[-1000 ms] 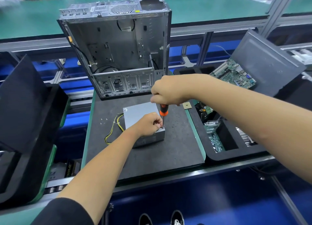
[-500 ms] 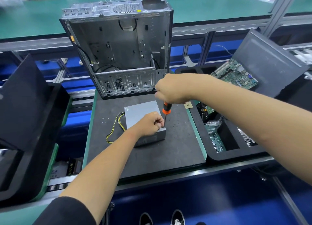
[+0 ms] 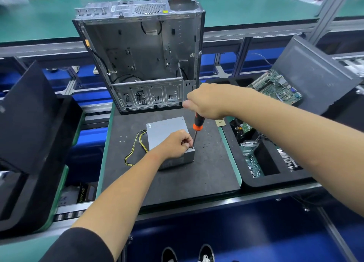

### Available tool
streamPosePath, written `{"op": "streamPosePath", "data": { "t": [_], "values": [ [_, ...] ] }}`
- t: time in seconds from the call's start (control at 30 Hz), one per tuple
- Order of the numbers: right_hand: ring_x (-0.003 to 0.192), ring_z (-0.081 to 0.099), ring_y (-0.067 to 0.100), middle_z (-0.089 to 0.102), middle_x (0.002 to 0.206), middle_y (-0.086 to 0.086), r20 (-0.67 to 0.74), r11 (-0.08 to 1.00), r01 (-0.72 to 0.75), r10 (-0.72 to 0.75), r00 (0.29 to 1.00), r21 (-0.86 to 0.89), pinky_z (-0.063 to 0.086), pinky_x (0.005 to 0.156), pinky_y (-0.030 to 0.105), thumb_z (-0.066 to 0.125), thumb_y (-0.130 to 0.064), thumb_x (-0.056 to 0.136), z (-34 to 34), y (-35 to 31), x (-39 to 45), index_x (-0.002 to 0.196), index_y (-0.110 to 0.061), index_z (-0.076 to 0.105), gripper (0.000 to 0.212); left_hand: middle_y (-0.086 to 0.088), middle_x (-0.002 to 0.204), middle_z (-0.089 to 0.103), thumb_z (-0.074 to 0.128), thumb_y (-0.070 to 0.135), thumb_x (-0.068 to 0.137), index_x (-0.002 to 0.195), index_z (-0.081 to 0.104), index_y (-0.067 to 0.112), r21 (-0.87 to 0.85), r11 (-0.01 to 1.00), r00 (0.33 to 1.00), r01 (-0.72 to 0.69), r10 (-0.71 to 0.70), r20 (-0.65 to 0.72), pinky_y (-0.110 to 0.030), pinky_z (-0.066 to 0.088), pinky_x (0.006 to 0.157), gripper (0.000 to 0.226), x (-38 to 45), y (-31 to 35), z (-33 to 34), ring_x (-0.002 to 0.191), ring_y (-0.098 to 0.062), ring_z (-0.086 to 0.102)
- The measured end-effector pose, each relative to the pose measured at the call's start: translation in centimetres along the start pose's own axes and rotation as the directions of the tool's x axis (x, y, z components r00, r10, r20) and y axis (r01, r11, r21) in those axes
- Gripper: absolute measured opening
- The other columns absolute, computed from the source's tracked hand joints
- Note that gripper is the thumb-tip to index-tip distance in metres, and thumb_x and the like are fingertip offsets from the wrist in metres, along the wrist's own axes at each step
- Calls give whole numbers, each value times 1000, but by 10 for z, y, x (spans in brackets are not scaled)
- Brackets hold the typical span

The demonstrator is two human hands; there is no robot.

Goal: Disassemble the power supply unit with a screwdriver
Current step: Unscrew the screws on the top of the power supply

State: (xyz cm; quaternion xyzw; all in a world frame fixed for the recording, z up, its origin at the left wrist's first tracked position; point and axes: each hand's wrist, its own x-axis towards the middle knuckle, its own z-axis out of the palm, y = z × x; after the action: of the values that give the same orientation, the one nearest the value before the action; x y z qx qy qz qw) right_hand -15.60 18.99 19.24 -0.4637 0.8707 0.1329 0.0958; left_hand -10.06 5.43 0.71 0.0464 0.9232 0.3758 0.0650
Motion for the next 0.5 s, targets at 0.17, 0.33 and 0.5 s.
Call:
{"op": "streamPosePath", "data": {
  "t": [0.17,0.33,0.5],
  "values": [
    [67,42,4,47,76,-13,-86,966,76,-56,995,247,31,55,25,60,-31,93,-4,4,-7,98,-18,59,13,-2,88,53,52,-8,83,78,60,12,-11,1000,1000,-19,19,-2,-14,36,65,21,-1,1,-1,73,-14,47],
    [76,56,12,66,86,-9,-10,917,25,-23,1000,398,46,62,29,69,-15,80,-3,4,-14,98,-21,65,19,0,86,51,52,-8,84,81,62,9,-6,1000,1000,-9,9,5,-12,35,63,19,-1,2,-1,68,-8,44],
    [72,59,28,61,77,9,-35,984,-71,78,996,162,52,67,40,38,-26,103,3,-1,-13,78,-19,44,27,-2,88,52,52,-7,84,82,62,9,14,1000,1000,-6,6,8,-12,35,65,18,-2,3,-1,73,-13,47]
  ]
}}
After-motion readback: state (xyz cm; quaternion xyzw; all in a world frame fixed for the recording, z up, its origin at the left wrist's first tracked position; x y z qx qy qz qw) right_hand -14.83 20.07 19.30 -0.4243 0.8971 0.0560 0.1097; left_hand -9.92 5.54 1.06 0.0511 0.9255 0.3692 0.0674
